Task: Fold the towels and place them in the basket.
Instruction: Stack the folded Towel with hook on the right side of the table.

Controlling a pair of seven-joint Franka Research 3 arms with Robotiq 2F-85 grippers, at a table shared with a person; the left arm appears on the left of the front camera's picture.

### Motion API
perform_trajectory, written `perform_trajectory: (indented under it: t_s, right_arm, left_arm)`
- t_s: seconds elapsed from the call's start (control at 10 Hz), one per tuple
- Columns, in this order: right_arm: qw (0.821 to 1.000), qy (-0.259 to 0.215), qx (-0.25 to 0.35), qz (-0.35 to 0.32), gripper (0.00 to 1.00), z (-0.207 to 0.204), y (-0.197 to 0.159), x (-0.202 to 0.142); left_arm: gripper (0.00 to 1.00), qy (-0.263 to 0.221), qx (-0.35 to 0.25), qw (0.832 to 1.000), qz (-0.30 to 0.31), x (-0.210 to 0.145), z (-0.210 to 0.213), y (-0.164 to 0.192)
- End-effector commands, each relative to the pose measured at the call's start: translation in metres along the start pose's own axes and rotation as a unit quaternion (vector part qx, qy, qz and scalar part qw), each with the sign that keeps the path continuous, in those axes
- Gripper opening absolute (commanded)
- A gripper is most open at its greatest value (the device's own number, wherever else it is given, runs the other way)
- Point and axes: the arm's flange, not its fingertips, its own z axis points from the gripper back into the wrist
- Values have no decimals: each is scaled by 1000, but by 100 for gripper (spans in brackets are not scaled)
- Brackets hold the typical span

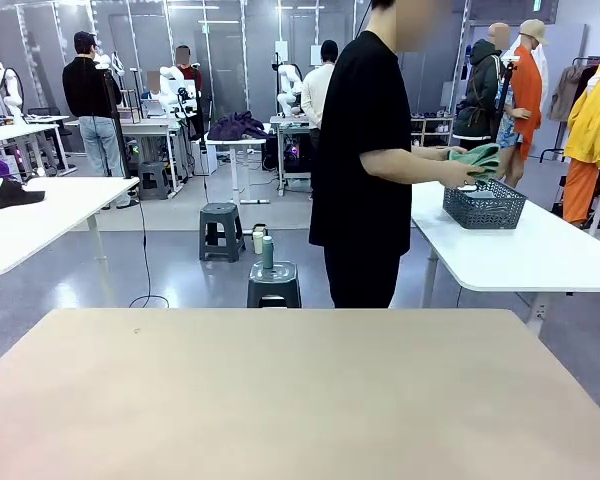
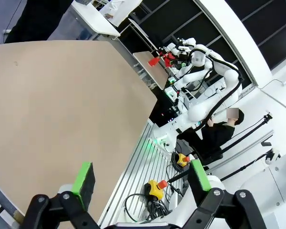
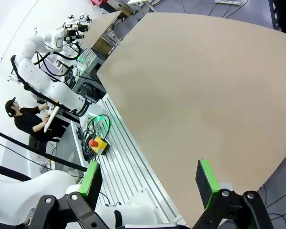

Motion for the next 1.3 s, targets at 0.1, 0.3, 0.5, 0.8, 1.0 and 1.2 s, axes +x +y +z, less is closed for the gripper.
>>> perform_trajectory:
  t_s: [0.1, 0.3, 0.5, 0.8, 1.0, 1.2]
  right_arm:
    - [1000, 0, 0, 13, 100, 0, 3, -2]
    - [1000, 0, 0, 13, 100, 0, 3, -2]
    - [1000, 0, 0, 13, 100, 0, 3, -2]
    - [1000, 0, 0, 13, 100, 0, 3, -2]
    - [1000, 0, 0, 13, 100, 0, 3, -2]
    - [1000, 0, 0, 13, 100, 0, 3, -2]
  left_arm:
    - [100, 5, -2, 1000, -6, -4, 4, -4]
    - [100, 5, -2, 1000, -6, -4, 4, -4]
    - [100, 5, -2, 1000, -6, -4, 4, -4]
    - [100, 5, -2, 1000, -6, -4, 4, -4]
    - [100, 5, -2, 1000, -6, -4, 4, -4]
    - [100, 5, -2, 1000, -6, -4, 4, -4]
